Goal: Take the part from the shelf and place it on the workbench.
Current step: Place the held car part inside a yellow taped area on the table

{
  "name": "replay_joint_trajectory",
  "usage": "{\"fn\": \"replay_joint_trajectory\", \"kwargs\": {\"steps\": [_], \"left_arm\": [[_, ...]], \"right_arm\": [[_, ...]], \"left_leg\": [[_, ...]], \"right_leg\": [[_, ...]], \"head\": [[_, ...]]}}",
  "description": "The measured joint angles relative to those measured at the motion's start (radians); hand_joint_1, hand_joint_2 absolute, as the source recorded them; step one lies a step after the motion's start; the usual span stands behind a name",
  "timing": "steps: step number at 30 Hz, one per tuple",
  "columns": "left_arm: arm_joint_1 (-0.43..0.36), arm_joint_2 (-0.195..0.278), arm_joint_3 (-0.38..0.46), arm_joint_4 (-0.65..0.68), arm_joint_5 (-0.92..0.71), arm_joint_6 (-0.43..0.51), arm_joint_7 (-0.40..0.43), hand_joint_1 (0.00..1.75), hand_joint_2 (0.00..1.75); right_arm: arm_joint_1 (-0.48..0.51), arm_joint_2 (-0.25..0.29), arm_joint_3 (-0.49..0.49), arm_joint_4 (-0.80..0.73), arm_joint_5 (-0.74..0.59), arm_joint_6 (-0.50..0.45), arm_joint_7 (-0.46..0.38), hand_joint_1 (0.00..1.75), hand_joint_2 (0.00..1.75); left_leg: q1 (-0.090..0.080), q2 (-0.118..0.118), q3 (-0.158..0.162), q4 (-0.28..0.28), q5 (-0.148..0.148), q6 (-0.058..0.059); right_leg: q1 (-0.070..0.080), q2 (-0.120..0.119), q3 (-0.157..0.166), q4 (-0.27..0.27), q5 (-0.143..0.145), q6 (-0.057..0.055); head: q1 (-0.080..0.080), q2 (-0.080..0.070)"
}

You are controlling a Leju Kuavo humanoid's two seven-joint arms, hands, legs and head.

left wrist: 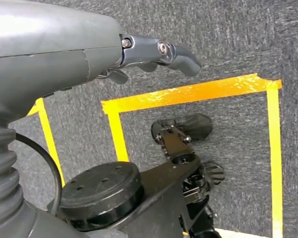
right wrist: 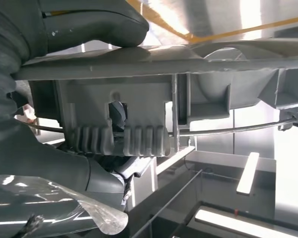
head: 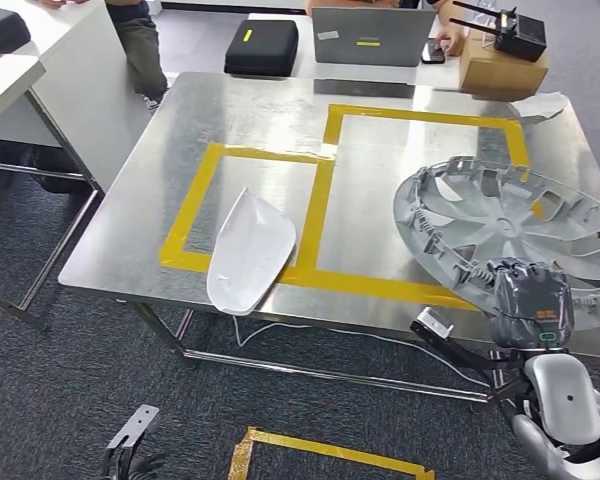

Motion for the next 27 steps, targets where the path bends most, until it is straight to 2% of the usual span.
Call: {"fn": "replay_joint_trajectory", "kwargs": {"steps": [8,18,27], "left_arm": [[-0.002,-0.003,0.003,0.003,-0.04,-0.006,0.009,0.0,1.75],[-0.015,-0.017,0.018,0.036,-0.091,-0.036,0.015,0.0,1.75],[-0.037,-0.04,0.04,0.091,-0.168,-0.071,0.024,0.0,1.75]], "right_arm": [[-0.038,-0.004,-0.033,0.108,0.057,-0.025,-0.006,1.75,1.75],[-0.084,-0.001,-0.056,0.249,0.016,-0.037,-0.055,1.75,1.75],[-0.143,0.043,-0.053,0.351,-0.038,-0.046,-0.105,1.75,1.75]], "left_leg": [[0.0,0.0,0.0,0.0,0.0,0.0],[0.0,0.0,-0.001,0.0,0.0,0.0],[0.0,0.0,-0.002,0.0,0.0,0.0]], "right_leg": [[0.0,0.0,0.0,0.0,0.0,0.0],[0.0,0.0,-0.001,0.0,0.0,0.0],[0.0,0.0,-0.001,0.0,0.0,0.0]], "head": [[0.0,0.0],[0.0,0.0],[0.0,0.0]]}}
